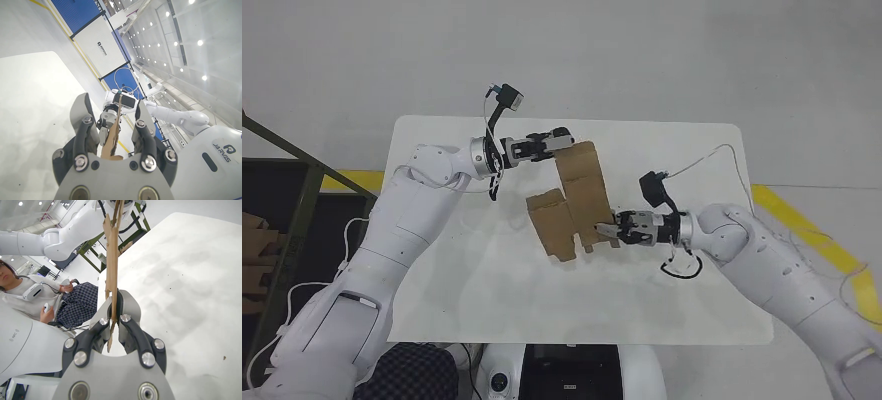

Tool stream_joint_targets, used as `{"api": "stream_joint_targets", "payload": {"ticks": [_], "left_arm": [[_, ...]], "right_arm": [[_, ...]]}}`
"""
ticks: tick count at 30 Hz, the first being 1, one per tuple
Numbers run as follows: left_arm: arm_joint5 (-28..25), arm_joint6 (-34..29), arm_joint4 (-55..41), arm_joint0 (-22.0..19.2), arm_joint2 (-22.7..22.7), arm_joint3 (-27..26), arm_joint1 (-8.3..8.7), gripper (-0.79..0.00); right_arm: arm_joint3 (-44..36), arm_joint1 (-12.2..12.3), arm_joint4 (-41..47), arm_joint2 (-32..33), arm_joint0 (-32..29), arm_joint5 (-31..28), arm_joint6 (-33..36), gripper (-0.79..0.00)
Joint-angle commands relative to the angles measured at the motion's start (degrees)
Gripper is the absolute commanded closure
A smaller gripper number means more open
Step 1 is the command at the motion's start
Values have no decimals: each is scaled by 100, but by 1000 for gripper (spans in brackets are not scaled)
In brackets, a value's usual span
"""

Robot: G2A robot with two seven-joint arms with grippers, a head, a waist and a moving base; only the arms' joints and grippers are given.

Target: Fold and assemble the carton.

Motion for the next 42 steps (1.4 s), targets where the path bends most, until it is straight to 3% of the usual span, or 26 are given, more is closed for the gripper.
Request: {"api": "stream_joint_targets", "payload": {"ticks": [1,9,16,30,42], "left_arm": [[0,0,0,0,0,0,0,-785],[0,0,0,0,0,0,0,-785],[0,0,0,0,0,0,0,-785],[472,591,742,563,38,-557,18,-785],[566,659,324,857,-6,-884,-19,-785]], "right_arm": [[127,16,315,39,-23,0,24,0],[438,55,1499,191,-111,22,471,0],[35,204,2665,507,-287,1090,1122,0],[-1107,463,3140,1509,-1134,2266,777,0],[-1450,352,2851,1702,-1449,2916,169,0]]}}
